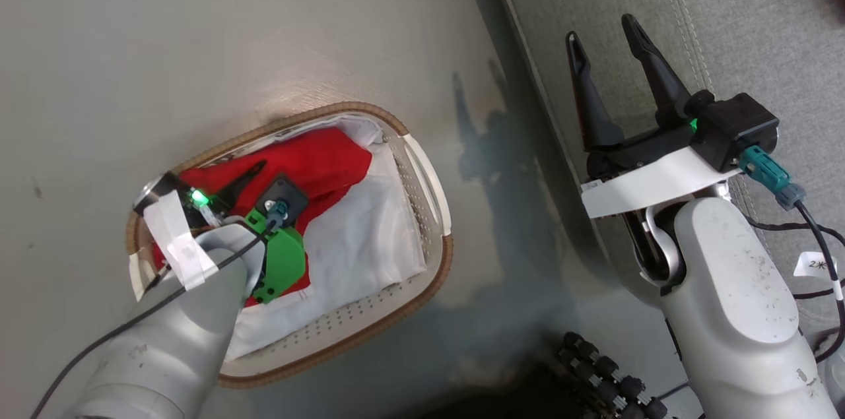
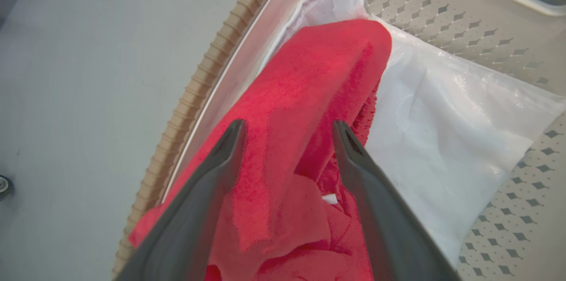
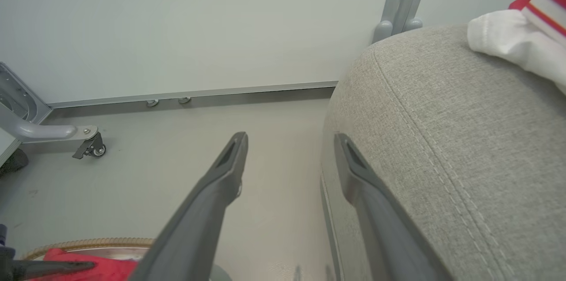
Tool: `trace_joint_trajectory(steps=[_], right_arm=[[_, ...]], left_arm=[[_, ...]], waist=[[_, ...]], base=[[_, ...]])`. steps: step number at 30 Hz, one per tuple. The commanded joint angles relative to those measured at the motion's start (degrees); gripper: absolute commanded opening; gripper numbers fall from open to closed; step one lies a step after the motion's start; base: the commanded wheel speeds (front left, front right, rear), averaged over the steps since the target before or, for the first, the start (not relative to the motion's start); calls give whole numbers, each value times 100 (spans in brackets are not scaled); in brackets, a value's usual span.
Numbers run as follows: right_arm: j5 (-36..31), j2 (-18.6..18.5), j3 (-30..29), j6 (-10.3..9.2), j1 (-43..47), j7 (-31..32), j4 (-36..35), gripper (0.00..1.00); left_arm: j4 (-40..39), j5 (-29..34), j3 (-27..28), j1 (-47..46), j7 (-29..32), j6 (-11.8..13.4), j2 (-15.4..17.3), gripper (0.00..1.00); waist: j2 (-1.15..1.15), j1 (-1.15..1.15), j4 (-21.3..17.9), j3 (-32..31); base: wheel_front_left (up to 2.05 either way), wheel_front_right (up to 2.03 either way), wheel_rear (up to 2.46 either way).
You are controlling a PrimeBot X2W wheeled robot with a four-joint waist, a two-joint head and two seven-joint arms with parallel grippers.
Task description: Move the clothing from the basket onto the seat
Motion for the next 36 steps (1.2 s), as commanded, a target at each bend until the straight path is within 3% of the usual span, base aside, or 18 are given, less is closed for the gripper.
trace_joint_trajectory(steps=[1,6,9,11,12,13,14,27,36], right_arm=[[70,-10,17,-7,-96,-27,-28,100],[152,-11,99,-6,-148,-27,-35,100],[182,-10,123,-7,-173,-27,-22,100],[197,-11,135,-7,-175,-26,-9,100],[201,-11,139,-6,-171,-27,-2,100],[210,-11,142,-6,-167,-27,4,100],[215,-11,144,-7,-161,-27,14,100],[27,-13,35,-7,50,-27,240,100],[-330,-15,-250,-7,427,-27,467,100]], left_arm=[[16,69,-28,-159,11,46,78,100],[95,153,-176,-395,161,185,166,100],[135,130,-227,-409,423,122,146,100],[145,70,-216,-383,568,101,102,39],[149,51,-217,-360,596,95,84,29],[151,31,-226,-331,603,86,71,5],[156,0,-222,-297,598,76,66,0],[-3,-411,-112,277,79,2,-162,0],[-1254,-714,-217,996,-3,-168,-307,0]], waist=[[0,-1,-143,177],[0,-1,-214,313],[0,-1,-233,350],[0,-1,-241,359],[0,-1,-242,359],[0,-1,-242,356],[0,-1,-240,347],[0,-1,18,-244],[0,-1,444,-1211]], base=[[0,0,0],[0,0,0],[0,0,0],[0,0,0],[0,0,0],[0,0,0],[0,0,0],[0,0,0],[0,0,0]])
